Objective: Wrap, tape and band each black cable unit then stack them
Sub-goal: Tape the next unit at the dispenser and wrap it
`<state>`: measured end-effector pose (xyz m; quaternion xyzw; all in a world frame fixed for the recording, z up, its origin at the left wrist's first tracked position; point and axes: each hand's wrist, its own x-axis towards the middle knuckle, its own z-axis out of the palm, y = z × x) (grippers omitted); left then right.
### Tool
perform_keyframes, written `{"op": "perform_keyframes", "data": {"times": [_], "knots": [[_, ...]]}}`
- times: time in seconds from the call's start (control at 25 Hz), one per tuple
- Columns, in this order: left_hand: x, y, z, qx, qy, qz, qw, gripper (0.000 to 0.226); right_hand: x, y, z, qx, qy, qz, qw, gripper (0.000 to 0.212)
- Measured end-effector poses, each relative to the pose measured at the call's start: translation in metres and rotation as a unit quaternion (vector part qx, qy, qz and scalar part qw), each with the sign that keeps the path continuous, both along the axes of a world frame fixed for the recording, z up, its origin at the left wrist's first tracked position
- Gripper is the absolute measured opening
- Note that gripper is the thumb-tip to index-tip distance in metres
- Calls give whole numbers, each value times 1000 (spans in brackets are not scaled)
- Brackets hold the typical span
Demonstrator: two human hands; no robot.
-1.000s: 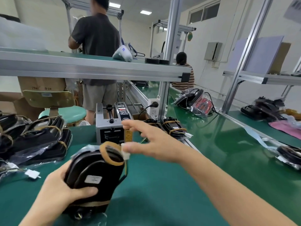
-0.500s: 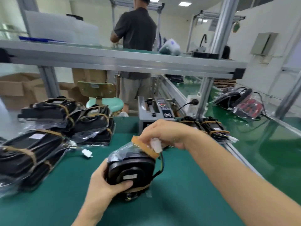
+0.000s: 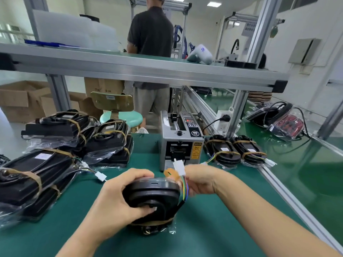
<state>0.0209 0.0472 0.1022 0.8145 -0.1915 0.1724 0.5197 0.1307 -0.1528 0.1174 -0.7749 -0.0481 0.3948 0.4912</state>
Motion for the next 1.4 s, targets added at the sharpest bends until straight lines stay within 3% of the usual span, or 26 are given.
{"op": "perform_keyframes", "data": {"times": [0.12,0.2,0.28,0.44,0.6,0.76,0.88,1.0,1.08,1.2,1.4], "knots": [[8,-1,1,-1,18,-25,1000,61,-18,-17,-7,57,-104,-141,983,17],[9,-2,1,-22,27,-18,999,61,-33,-25,-2,132,-256,-269,919,12],[8,-5,-1,-26,27,0,999,63,-45,-28,6,176,-337,-236,894,17],[4,-7,-4,-36,28,25,999,74,-61,-14,13,170,-296,-59,938,46],[7,-1,-3,-37,68,0,997,96,-55,-11,12,203,-252,-63,944,57],[18,12,10,-34,152,-132,979,83,-54,-9,8,229,-222,-56,946,46],[24,16,17,-6,173,-171,970,68,-54,-7,7,275,-201,-43,939,30],[21,15,15,-34,120,-83,989,60,-46,-8,1,284,-212,-94,930,28],[15,18,8,-70,66,41,994,61,-32,-12,-7,219,-247,-218,918,16],[4,11,-4,-67,25,194,978,71,-4,-17,-20,95,-295,-356,882,16],[2,-9,-8,-29,-27,276,960,68,32,2,-32,70,-257,-430,863,24]]}}
